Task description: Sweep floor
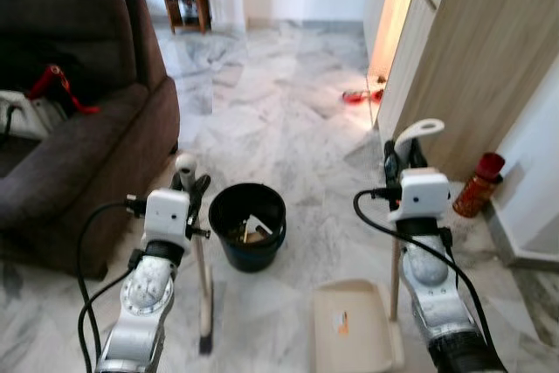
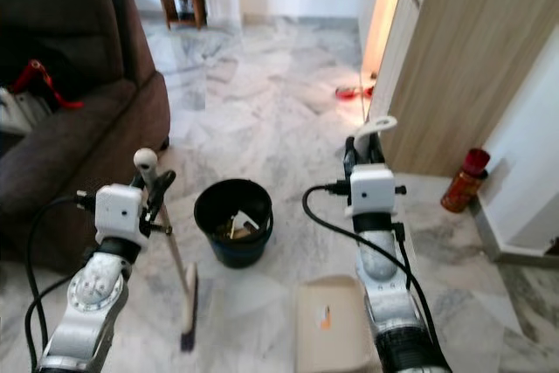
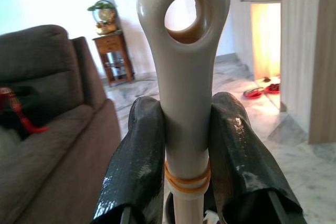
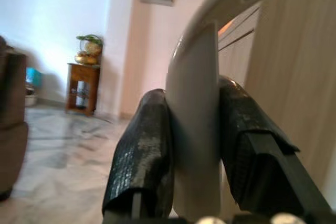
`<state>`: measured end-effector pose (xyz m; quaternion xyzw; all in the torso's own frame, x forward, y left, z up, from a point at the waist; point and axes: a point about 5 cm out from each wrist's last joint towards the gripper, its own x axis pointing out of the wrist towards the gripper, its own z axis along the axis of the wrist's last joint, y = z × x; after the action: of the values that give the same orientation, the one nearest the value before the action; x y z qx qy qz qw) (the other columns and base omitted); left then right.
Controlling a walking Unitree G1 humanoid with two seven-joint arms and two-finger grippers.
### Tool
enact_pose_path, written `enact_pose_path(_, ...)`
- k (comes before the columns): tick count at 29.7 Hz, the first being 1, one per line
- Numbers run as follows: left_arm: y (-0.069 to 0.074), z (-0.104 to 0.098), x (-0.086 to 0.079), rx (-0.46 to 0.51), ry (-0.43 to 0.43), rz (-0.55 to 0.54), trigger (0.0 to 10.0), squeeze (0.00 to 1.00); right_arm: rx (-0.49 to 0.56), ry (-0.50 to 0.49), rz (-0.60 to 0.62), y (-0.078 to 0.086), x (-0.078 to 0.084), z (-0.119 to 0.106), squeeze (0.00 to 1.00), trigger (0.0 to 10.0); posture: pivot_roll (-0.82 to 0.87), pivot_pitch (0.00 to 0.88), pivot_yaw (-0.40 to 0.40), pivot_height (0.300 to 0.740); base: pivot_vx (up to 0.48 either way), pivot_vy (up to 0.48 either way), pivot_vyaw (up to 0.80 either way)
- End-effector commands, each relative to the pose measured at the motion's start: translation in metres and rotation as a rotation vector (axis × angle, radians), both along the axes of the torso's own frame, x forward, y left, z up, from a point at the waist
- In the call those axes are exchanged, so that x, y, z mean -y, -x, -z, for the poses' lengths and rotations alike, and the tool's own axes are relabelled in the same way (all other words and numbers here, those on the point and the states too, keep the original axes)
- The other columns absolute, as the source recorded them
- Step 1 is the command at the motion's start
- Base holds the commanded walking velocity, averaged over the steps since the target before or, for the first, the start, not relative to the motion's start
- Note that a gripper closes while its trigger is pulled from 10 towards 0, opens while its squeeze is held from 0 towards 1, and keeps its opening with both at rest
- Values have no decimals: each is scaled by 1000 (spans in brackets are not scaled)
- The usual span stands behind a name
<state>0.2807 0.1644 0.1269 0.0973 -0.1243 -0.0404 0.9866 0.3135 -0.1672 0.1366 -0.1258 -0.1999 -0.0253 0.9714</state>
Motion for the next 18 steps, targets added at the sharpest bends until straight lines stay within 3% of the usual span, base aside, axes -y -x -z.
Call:
enact_pose_path(1, -4, -5, 0, 31, -24, -2, 10000, 0, 37, -8, -12, -1, -3, -8, 0, 10000, -1, 0, 29, 740, 0, 0, 0)
enact_pose_path(11, -6, -5, 2, 34, -16, 1, 10000, 0, 20, -7, -8, -1, -1, -7, 0, 10000, -10, 0, 23, 740, 0, 0, 0)
enact_pose_path(18, -9, -5, 4, 37, -13, 1, 10000, 0, -4, -6, -14, -2, -2, -4, 0, 10000, -7, 0, 20, 740, 0, 0, -800)
